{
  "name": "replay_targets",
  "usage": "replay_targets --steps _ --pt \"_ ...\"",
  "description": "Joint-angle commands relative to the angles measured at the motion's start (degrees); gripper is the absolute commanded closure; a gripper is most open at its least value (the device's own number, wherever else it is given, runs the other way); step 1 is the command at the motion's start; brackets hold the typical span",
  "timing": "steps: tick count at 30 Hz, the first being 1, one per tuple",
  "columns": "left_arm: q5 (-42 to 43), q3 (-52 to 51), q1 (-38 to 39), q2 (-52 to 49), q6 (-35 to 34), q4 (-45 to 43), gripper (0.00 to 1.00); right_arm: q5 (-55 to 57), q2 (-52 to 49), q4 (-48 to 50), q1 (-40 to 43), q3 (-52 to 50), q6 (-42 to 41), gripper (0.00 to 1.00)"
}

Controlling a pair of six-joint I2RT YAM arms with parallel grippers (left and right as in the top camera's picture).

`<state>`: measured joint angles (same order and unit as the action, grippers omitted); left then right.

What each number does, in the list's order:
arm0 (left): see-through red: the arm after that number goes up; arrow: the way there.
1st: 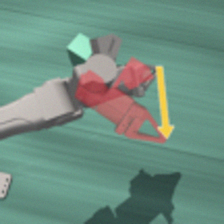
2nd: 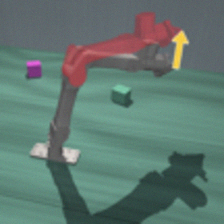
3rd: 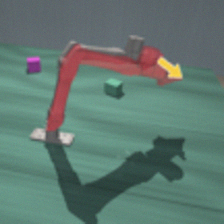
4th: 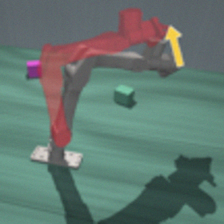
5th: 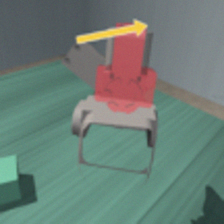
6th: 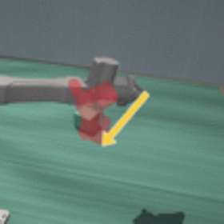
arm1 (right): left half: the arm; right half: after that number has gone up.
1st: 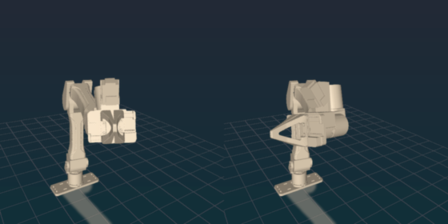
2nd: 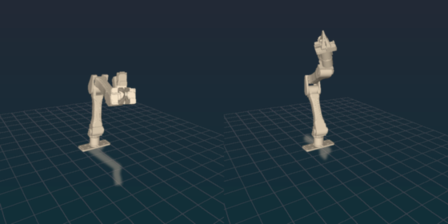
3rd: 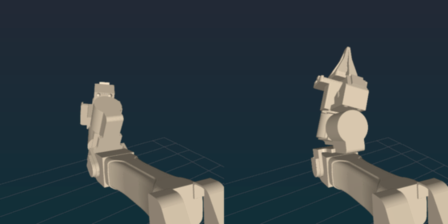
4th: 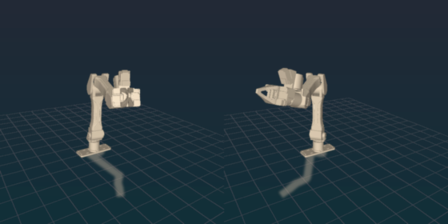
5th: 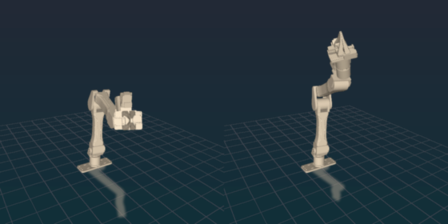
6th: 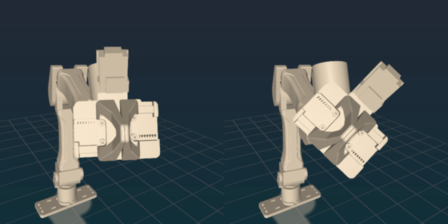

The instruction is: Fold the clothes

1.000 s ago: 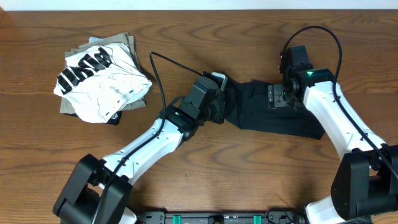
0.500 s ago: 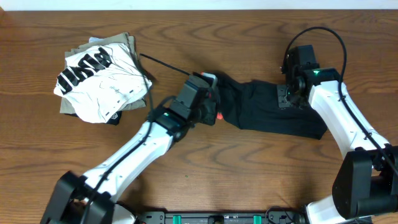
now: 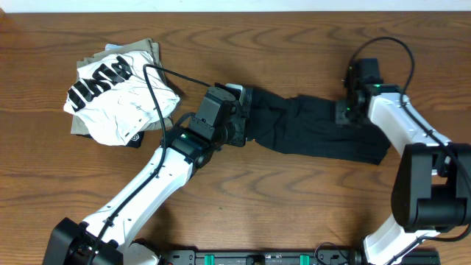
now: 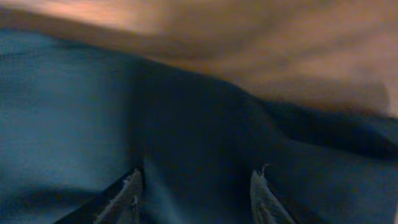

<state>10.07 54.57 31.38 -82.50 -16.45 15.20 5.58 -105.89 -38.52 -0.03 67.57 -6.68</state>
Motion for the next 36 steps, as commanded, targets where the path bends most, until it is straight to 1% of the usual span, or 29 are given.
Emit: replay_targets --steps 1,3,6,9,12,16,19,24,27,36 --pt "-0.7 1.2 -0.2 0.3 0.5 0.2 0.65 -1.0 -0.2 -1.9 2.9 -0.5 -3.5 0.46" --pt "-0.7 1.2 -0.2 0.3 0.5 0.1 0.64 -2.4 -0.1 -3.0 4.4 -0.4 -3.7 0.44" --pt "-0.7 1.2 -0.2 0.2 0.5 0.0 0.62 -8.4 1.1 -4.4 6.3 0.4 1.1 0.39" --pt "-0.7 1.2 -0.2 0.2 0.5 0.0 0.62 -11.2 4.5 -6.7 8.5 2.8 1.0 0.35" --pt "-0.7 1.2 -0.2 0.2 0.5 0.0 0.62 -11.9 9.1 -7.8 12.2 4.1 -1.1 0.31" --pt "-0.7 1.2 -0.2 0.2 0.5 0.0 0.61 -14.9 12.3 -10.2 18.8 4.1 -1.0 0.30" --pt "-0.7 1.2 -0.2 0.2 0.5 0.0 0.61 -18.8 11.5 -11.9 22.8 3.1 -0.4 0.26" --pt "-0.7 1.2 -0.2 0.2 0.5 0.0 0.61 -27.9 7.1 -10.6 26.3 -0.3 1.4 0.25" --pt "-0.7 1.2 -0.2 0.2 0.5 0.0 0.61 -29.6 4.0 -9.8 26.5 -0.8 1.5 0.25" --pt "-0.7 1.2 -0.2 0.2 0.5 0.0 0.61 -29.0 -3.0 -6.8 26.8 -0.8 1.6 0.23"
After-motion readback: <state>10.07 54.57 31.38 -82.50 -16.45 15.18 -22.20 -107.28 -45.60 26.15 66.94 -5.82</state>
